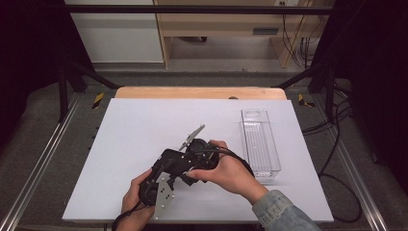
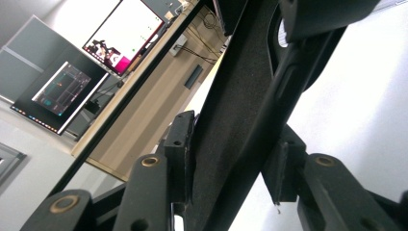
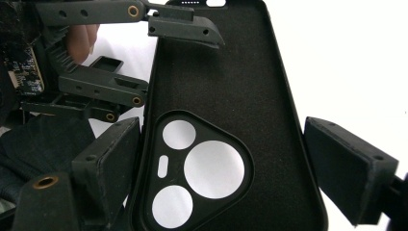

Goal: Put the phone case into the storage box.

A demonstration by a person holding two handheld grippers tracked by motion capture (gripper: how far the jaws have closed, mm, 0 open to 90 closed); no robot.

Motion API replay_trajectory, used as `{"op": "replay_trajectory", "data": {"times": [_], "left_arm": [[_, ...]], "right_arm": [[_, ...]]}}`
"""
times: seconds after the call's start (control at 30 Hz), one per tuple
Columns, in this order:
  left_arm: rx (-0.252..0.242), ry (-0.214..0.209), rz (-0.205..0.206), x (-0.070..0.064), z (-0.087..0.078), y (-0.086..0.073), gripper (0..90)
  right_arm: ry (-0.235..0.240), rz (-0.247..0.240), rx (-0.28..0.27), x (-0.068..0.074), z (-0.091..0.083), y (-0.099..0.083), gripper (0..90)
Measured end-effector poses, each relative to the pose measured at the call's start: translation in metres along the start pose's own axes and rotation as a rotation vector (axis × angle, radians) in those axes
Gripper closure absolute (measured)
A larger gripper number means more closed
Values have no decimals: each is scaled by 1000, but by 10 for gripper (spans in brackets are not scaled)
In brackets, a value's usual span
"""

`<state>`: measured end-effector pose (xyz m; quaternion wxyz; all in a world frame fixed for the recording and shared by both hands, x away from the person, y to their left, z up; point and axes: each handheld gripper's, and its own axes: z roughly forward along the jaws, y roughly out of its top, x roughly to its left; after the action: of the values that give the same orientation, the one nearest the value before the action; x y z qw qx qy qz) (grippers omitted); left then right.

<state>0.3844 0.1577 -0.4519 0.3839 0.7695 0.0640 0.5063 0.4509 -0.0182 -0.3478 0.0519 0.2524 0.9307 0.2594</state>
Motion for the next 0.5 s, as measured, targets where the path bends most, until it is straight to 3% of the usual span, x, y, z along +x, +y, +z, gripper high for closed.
{"op": "replay_trajectory", "data": {"times": [0.2, 0.5], "left_arm": [[5, -13, 9, 0, -1, 0, 701], [28, -31, 20, -1, -1, 0, 739]], "right_arm": [[11, 9, -10, -1, 0, 0, 152], [30, 22, -26, -3, 2, -1, 141]]}}
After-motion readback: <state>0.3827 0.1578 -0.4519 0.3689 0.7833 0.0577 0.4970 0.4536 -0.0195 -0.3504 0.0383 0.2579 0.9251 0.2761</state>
